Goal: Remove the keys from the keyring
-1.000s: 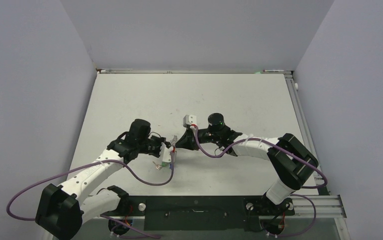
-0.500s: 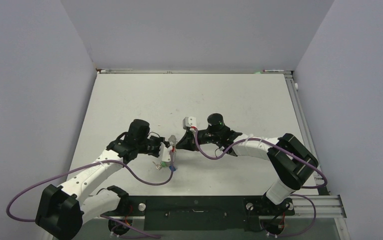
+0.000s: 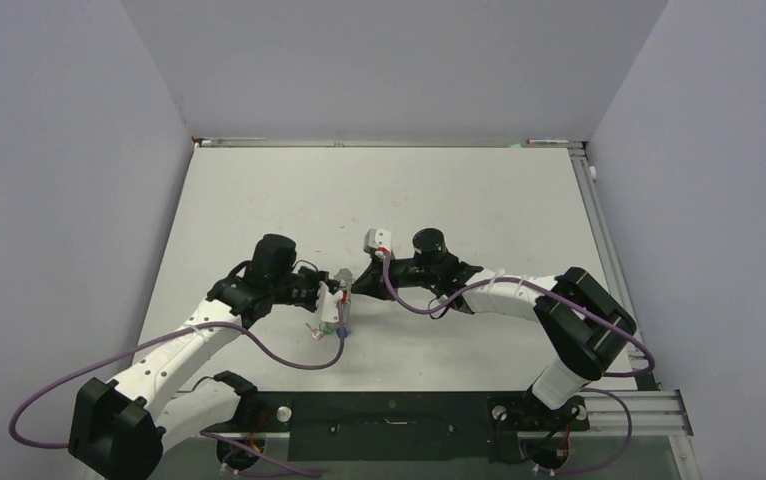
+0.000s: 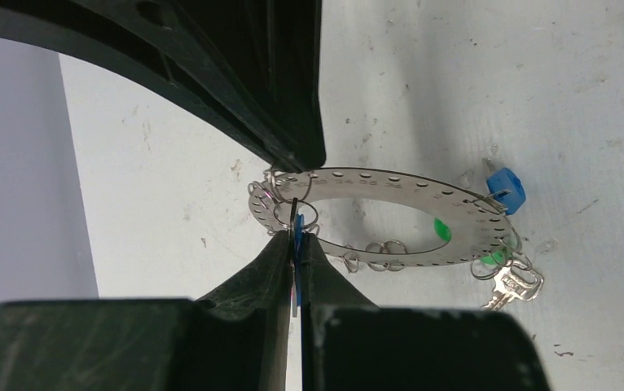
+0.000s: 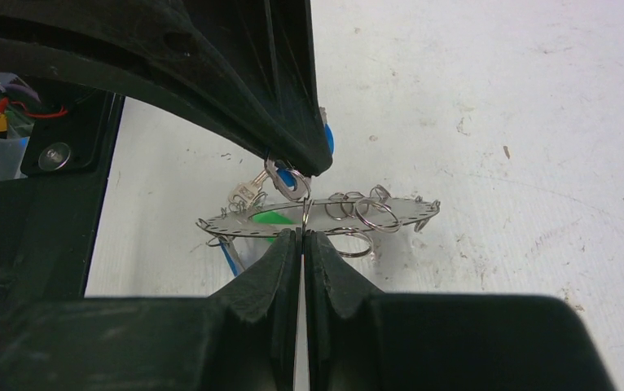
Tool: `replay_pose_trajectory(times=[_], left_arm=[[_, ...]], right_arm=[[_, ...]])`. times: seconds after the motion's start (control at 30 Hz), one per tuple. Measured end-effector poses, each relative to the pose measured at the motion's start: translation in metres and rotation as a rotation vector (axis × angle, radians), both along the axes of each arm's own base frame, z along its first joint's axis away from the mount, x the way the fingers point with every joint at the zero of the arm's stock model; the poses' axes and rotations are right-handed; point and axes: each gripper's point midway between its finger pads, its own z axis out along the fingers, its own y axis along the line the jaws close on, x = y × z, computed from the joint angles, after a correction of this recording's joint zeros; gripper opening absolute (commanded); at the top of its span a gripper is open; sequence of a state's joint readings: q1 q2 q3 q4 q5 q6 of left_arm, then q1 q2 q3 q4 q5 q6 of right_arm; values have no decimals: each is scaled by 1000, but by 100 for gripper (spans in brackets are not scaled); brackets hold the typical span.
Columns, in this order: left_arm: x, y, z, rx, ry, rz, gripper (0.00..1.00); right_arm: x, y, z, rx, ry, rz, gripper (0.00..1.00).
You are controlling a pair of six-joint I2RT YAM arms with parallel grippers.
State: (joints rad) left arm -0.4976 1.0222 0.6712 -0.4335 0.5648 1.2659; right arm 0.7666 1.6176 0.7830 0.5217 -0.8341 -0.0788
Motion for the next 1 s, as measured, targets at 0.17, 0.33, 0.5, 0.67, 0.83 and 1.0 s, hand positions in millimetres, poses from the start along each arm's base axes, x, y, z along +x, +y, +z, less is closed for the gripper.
replay_pose_trajectory(times=[0.17,0.33,0.5,0.67,0.83,1.0], left_arm=[[3,-8,16,-6,-56,-35,0],[0,-12,18,22,-91,-85,0],[0,-12,21,56,-159,-142,0],[0,-13,30,65,-236,-186,0],[0,-13,45,74,-350,-242,0],[-8,-11,48,87,-430,-307,0]], right_arm=[[-6,4,-1,-4,17,2,5],[-11,8,-1,-4,58,-3,5],[-12,9,0,1,116,-13,6],[-17,9,6,22,177,9,48],[-27,6,14,37,200,67,57],[-25,-9,30,47,170,97,57]])
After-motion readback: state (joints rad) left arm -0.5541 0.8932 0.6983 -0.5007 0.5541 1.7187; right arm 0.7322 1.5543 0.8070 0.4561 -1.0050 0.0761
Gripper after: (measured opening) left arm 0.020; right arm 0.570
